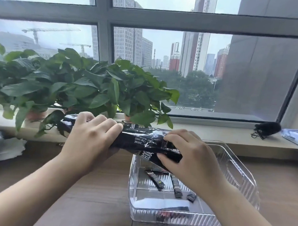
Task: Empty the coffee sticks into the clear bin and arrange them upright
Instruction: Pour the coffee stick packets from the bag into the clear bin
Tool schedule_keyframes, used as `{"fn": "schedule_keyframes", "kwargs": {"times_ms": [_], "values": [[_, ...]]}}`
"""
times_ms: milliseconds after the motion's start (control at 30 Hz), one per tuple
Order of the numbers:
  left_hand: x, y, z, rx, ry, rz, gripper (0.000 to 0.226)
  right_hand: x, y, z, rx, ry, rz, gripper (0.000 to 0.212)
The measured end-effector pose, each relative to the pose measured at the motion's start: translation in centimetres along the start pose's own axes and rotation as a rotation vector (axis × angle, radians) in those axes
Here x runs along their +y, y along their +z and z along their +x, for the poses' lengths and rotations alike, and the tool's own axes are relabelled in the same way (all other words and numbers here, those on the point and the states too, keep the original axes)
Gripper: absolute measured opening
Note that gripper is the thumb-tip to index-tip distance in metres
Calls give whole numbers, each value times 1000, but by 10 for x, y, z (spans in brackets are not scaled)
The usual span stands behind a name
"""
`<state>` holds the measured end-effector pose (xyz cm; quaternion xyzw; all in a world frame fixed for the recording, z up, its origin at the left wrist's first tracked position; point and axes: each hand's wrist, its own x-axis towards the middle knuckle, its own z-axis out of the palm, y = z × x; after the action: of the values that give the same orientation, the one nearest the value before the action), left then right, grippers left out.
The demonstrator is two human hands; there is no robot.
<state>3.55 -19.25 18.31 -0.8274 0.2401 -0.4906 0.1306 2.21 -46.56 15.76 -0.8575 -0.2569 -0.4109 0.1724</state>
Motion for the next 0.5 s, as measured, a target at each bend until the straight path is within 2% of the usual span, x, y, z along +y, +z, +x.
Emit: {"fn": "schedule_keyframes", "kwargs": {"times_ms": [133, 200, 500], "values": [[16, 6, 19, -81, 124, -2, 36, 21, 3, -20, -45, 86, 30, 42], [23, 8, 26, -79, 182, 13, 25, 30, 6, -30, -64, 119, 47, 40], [50, 20, 55, -187, 288, 60, 19, 59, 19, -52, -97, 183, 118, 36]]}}
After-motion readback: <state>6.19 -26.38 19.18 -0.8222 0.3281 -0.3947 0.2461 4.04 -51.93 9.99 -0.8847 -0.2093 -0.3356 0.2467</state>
